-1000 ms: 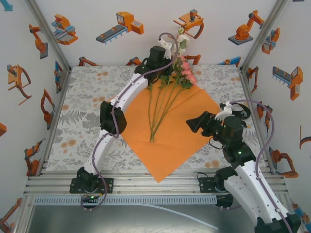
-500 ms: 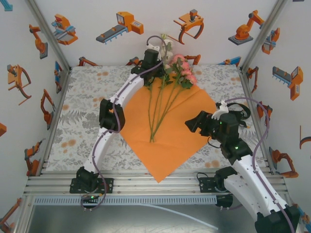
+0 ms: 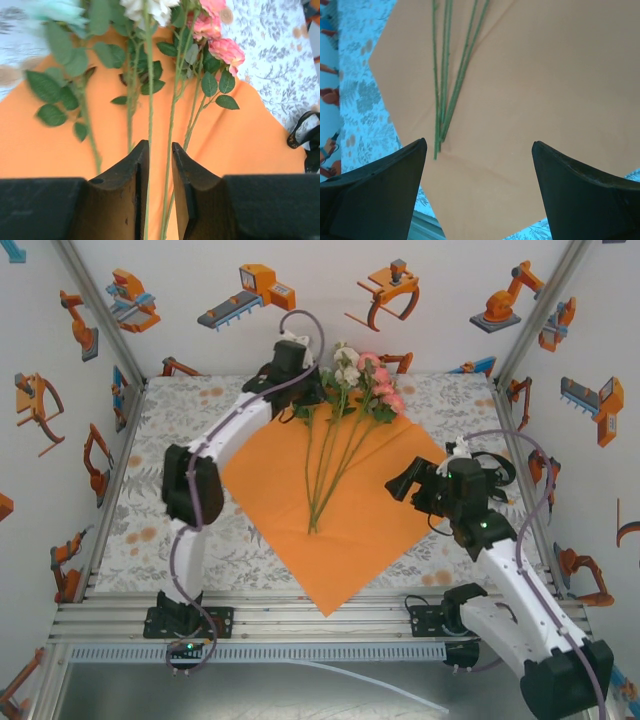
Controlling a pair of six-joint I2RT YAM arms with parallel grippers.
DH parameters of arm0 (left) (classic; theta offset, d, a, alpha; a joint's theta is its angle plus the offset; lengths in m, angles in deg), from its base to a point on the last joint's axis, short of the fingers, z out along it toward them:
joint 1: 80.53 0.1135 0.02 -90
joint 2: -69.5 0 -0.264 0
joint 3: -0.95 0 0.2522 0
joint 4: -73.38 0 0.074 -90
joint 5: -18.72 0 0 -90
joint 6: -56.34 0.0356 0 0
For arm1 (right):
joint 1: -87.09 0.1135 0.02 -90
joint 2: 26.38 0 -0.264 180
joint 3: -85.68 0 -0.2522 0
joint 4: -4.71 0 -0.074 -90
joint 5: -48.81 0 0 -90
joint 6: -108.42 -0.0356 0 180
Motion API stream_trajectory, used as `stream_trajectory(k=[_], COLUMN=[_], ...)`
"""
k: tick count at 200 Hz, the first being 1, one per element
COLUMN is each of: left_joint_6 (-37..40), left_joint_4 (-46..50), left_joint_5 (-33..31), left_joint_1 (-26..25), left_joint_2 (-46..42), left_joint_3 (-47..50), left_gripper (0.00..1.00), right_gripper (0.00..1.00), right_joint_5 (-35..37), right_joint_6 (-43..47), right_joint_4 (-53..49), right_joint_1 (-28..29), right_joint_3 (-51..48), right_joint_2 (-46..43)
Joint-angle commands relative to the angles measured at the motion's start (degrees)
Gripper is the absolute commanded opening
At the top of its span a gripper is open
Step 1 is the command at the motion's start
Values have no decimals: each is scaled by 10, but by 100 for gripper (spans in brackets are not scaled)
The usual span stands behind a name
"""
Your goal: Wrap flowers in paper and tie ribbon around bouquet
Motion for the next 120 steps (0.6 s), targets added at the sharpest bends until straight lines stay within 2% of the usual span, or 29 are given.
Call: stream_trajectory(k=[1,21,26,42,50,82,120], left_joint_6=[-30,-80,-90,-109,-112,-127,-148], left_joint_4=[-57,-87,-87,-88,-92,-74,-71], left_joint_5=[-82,-62,-50,-21,-12,-6,-11], left_joint_1=[40,87,98,119,123,129,154], left_joint_2=[-107,-152,-153,-146,-137,-92,-77], left_joint_3=[157,297,318,370,386,397,420], left_gripper=[21,0,0,0,0,0,0], right_gripper=[72,49,43,9,0,0,0], right_joint_5=[4,-26,-34,-37,-17,50,50], right_joint_6=[-9,0,4,26,37,54,70], right_joint_4=[-36,-11,-2,7,-1,-2,-13], right_joint_1=[-40,-89,-100,-119,-120,-129,-146], right_joint_3=[36,53,57,83,102,152,214], right_joint_2=[72,154,174,240,269,374,483])
